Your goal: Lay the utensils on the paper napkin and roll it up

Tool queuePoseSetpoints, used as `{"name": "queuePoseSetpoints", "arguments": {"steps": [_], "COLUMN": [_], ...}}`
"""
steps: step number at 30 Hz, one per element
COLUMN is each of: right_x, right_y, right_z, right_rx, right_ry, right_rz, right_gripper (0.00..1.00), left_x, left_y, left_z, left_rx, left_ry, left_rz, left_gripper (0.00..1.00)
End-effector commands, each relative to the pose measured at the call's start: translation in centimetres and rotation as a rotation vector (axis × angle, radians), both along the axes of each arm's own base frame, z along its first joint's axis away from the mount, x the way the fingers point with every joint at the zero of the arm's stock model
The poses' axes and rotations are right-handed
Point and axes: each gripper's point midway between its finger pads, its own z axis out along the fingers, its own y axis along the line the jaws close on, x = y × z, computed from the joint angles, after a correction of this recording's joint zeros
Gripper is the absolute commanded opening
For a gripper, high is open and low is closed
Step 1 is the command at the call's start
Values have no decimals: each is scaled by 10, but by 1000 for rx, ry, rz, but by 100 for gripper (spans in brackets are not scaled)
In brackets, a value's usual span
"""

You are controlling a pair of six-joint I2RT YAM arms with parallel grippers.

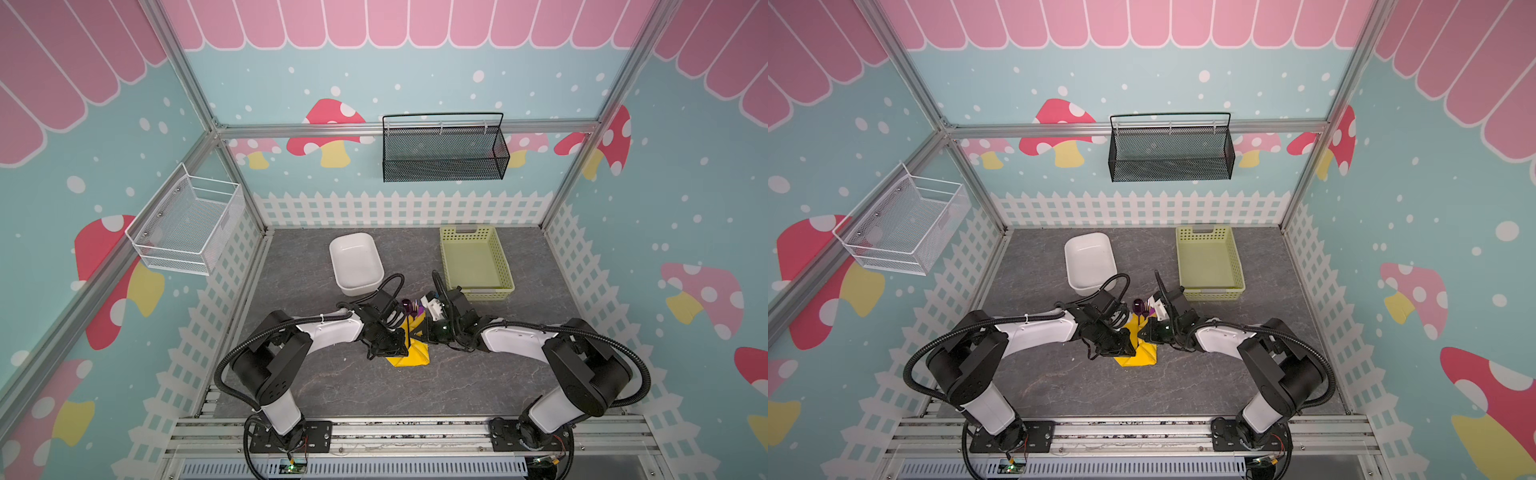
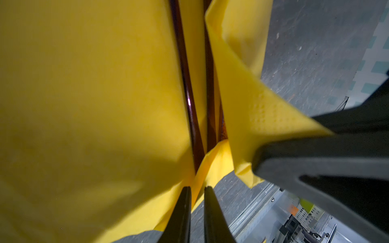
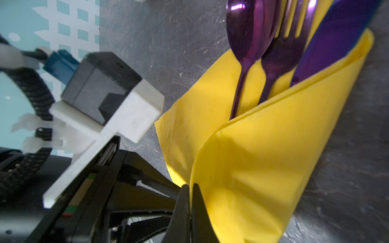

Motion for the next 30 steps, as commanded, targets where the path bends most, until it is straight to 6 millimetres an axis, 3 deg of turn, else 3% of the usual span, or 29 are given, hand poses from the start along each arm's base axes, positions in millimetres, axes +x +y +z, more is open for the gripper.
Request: {"name": "queuePoseSetpoints", "arguments": {"steps": [1, 8, 17, 30], "right_x": [1, -1, -11, -19], "right_y": [-3, -1, 5, 20], "right_z": [2, 4, 10, 1], "right_rx": [-4, 10, 83, 123], "right_ry": [-12, -5, 9, 52], "right_rz": [-4, 4, 35, 70], "right_gripper": [0, 0, 0, 0], "left_x": [-3, 2, 13, 17], "left_y": [-1, -4, -6, -5], "left_z": [-8, -11, -11, -14], "left_rx": [-3, -3, -6, 2], "left_ry": [22, 11, -14, -17], "left_rz": [-6, 0, 19, 35], "left_gripper": [14, 0, 0, 0]}}
